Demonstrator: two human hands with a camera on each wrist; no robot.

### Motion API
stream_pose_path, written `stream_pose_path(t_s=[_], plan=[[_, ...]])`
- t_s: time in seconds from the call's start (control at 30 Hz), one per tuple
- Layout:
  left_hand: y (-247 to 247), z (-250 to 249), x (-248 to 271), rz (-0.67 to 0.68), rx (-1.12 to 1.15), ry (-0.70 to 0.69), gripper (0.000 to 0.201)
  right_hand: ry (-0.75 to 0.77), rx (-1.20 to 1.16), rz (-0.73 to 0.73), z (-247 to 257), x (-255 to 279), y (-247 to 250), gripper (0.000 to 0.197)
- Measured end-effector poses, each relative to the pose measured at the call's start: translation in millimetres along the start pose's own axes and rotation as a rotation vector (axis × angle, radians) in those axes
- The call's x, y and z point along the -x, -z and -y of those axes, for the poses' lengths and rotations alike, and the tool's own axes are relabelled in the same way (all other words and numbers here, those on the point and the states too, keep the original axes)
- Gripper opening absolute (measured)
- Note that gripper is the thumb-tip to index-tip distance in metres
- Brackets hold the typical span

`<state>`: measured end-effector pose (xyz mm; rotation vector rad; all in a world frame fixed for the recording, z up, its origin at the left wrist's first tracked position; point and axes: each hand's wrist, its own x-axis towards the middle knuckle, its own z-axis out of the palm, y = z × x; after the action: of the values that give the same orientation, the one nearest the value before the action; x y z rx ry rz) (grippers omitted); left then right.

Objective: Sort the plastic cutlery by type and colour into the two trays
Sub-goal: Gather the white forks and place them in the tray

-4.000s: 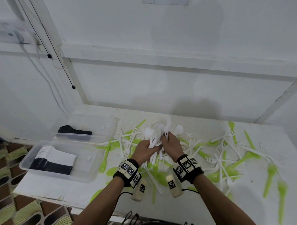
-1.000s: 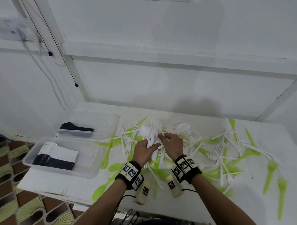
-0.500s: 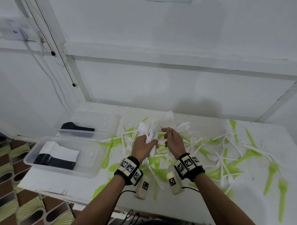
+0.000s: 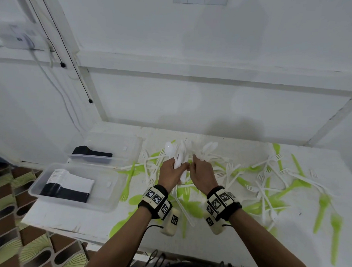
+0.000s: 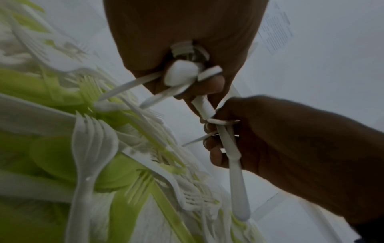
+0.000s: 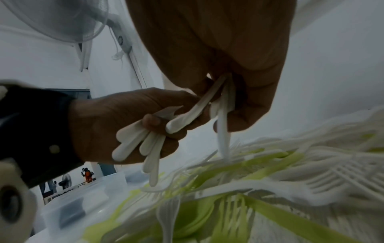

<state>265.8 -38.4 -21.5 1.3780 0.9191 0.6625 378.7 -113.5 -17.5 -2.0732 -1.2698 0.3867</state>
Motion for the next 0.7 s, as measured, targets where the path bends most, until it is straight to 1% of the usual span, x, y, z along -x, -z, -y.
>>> stream_pose_path(t_s=[0.03, 0.1, 0.13, 0.2, 0.23, 0.3, 0.33, 0.37, 0.4, 0.43, 0.47, 0.5, 0.57, 0.6, 0.67, 0.7], plan=[[1, 1, 0, 0.012, -0.026, -0.013, 0.035, -0.002, 0.05, 0.035, 2, 1, 0, 0.06], [2, 3, 0, 0.036, -0.075, -0.035, 0.038, 0.007, 0.108, 0.061, 4, 1, 1, 0.061], [4, 5, 0, 0.054, -0.083, -0.041, 0.036, 0.017, 0.12, 0.063, 4, 1, 1, 0.057], [6, 4, 0, 0.074, -0.069, -0.026, 0.032, 0.035, 0.145, 0.048, 5, 1, 2, 0.043], [7, 3, 0, 0.084, -0.069, -0.015, 0.031, 0.048, 0.146, 0.053, 4, 0, 3, 0.043], [9, 2, -3, 0.108, -0.072, 0.0, 0.028, 0.055, 0.106, 0.093, 3, -4, 6, 0.048], [10, 0, -4, 0.112, -0.065, 0.006, 0.024, 0.051, 0.069, 0.105, 2, -7, 9, 0.044], [11, -2, -5, 0.11, -0.058, 0.008, 0.025, 0.031, 0.027, 0.111, 2, -9, 12, 0.035], [12, -3, -5, 0.091, -0.04, 0.005, 0.034, 0.017, -0.021, 0.117, 3, -10, 14, 0.029], [13, -4, -6, 0.07, -0.023, 0.005, 0.046, 0.006, -0.073, 0.119, 4, -11, 17, 0.027], [13, -6, -7, 0.052, -0.003, 0.013, 0.052, -0.004, -0.122, 0.119, 4, -11, 18, 0.029], [14, -7, -7, 0.043, 0.02, 0.016, 0.049, -0.012, -0.168, 0.121, 2, -12, 19, 0.031], [17, -7, -9, 0.015, 0.069, 0.044, 0.025, 0.0, -0.235, 0.134, -2, -13, 20, 0.042], [19, -8, -9, 0.004, 0.099, 0.066, 0.016, 0.024, -0.244, 0.143, -5, -14, 19, 0.05], [24, -6, -10, -0.01, 0.123, 0.08, 0.012, 0.081, -0.234, 0.162, -11, -14, 18, 0.064], [26, -4, -10, -0.013, 0.133, 0.087, 0.011, 0.102, -0.234, 0.179, -13, -14, 18, 0.067]])
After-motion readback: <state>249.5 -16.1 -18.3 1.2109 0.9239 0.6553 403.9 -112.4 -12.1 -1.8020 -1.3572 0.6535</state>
